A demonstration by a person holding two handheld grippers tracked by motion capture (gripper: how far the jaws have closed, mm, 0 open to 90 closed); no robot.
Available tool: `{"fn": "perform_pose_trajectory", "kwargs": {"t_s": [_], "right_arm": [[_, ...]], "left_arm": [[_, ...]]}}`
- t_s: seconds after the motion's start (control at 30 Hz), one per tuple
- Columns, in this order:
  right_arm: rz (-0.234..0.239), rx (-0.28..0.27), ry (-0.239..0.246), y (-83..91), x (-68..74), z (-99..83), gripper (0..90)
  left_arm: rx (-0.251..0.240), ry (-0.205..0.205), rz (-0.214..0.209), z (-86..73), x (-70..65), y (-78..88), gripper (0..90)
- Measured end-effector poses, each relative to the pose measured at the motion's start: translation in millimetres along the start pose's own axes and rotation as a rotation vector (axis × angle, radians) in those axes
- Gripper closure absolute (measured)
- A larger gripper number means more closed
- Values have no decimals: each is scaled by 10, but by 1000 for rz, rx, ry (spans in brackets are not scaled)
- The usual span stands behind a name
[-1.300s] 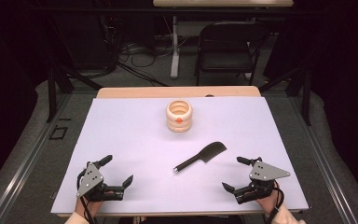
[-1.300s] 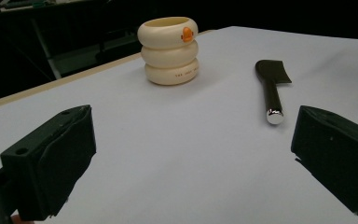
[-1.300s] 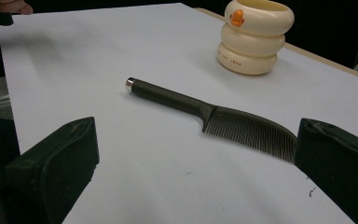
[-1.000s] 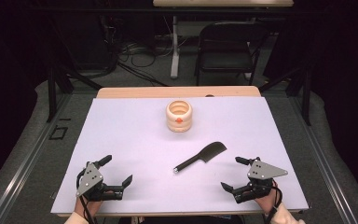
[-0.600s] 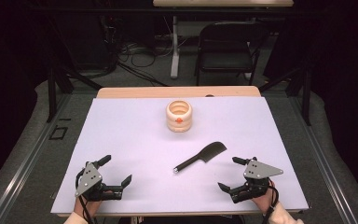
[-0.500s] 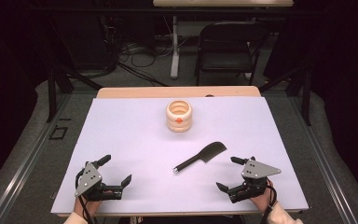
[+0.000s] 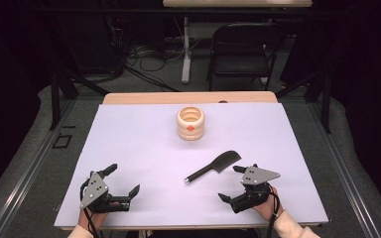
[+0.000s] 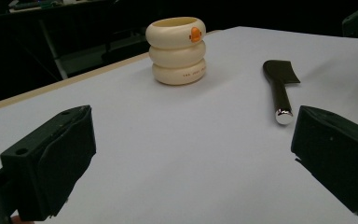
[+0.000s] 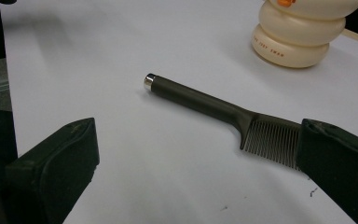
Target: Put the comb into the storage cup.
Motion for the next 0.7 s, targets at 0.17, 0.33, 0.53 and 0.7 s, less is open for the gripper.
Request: {"fn": "perform_pose_trajectory", "kwargs": {"t_s": [0.17, 0.33, 0.53, 0.7], "right_arm": [[5, 6, -3, -67, -7, 53, 0], [12, 9, -8, -139, -7, 86, 0], [24, 28, -3, -236, 37, 93, 0], [39, 35, -4, -312, 75, 117, 0]], "left_arm": [[2, 1, 2, -5, 5, 7, 1], [2, 1, 1, -5, 3, 14, 1], [2, 2, 2, -6, 6, 8, 1], [4, 2, 1, -8, 13, 4, 1]]}}
Point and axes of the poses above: each handheld gripper's, and its own axes: y roughly backward along the jaws, z roughly out of its top, x roughly to its left, the point moved 8 cm from there along -y, roughly forward along the jaws, and after that the axes turned 11 degrees about -z, right-handed, at the moved point
